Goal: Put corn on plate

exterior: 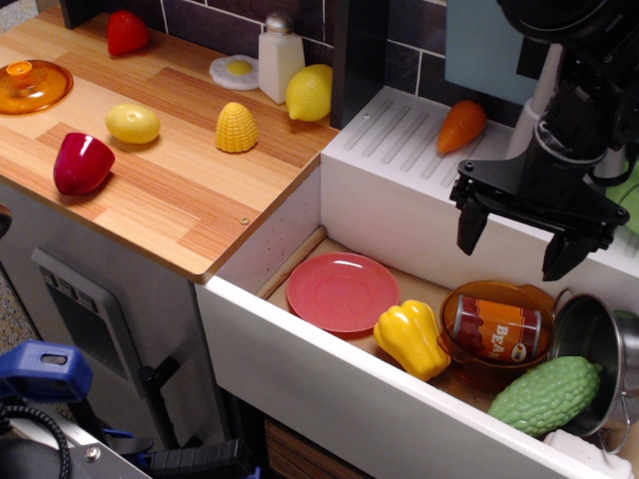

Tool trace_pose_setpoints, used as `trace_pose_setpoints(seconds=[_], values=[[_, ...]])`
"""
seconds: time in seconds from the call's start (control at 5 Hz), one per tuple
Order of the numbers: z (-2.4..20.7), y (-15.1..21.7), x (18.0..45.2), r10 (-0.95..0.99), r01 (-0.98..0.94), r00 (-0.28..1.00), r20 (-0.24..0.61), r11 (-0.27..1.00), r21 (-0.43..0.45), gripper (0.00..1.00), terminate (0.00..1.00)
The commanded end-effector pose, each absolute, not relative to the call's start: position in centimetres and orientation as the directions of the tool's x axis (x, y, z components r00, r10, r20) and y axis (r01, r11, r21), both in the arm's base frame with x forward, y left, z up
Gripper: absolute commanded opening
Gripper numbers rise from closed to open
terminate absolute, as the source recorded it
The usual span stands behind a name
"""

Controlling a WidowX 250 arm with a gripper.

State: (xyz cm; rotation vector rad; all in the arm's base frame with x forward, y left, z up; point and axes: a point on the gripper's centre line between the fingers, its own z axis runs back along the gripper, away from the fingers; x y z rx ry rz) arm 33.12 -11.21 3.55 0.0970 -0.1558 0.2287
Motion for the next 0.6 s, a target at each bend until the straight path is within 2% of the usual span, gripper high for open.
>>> trace_pose_setpoints(seconds=[0.0,0.2,0.4], values=[[3.5,-11.2,33.1,0.218,-0.233,0.962,0.165,0.969,0.078,1.00,0.00],[4.6,-7.4,33.4,0.190,-0.209,0.966,0.176,0.973,0.095,1.00,0.00],[6.2,-2.6,33.1,0.133,-0.164,0.973,0.189,0.973,0.161,1.00,0.00]])
